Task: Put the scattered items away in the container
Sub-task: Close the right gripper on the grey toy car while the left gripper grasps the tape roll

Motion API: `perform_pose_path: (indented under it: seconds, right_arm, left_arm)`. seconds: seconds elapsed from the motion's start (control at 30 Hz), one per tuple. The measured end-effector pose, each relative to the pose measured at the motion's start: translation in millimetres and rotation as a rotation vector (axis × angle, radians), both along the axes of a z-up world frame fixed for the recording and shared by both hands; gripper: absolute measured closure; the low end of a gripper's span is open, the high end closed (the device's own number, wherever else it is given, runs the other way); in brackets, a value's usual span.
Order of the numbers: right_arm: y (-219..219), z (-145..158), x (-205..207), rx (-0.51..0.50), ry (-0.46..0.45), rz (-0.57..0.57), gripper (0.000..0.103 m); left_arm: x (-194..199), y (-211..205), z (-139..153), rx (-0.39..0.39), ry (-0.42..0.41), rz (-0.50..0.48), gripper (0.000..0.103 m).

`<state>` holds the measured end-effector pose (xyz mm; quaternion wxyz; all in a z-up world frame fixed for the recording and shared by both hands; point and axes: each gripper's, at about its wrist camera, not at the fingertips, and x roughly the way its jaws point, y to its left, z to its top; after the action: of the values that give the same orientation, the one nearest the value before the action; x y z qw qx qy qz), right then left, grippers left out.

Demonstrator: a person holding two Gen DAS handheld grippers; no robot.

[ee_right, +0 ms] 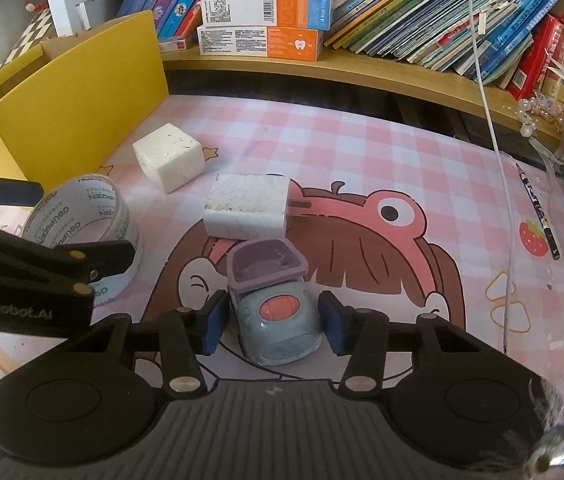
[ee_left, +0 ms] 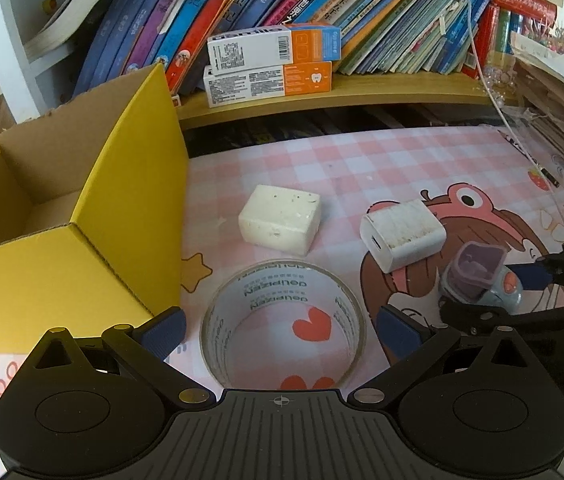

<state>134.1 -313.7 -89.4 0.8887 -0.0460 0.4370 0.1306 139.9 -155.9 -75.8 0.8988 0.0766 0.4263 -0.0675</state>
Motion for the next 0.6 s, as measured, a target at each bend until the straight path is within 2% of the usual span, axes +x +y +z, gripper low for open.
perform_pose_path:
  seconds: [0.13, 0.3, 0.6]
  right_arm:
    - [-0.7, 0.7, -1.2, 0.004, 0.003, -0.002, 0.057]
    - [-1.2, 3.7, -3.6, 0.017, 0.005, -0.005, 0.059]
    - [0.8, 12.6, -13.2, 0.034, -0.003, -0.011, 0.061]
  left_arm:
    - [2.0, -0.3, -2.4, 0.005, 0.001, -0.004, 0.003]
    - [3.5, 2.3, -4.8, -0.007, 0.009, -0.004, 0.017]
    - [-5.5, 7.2, 4.6, -0.054, 0.0, -0.027, 0.018]
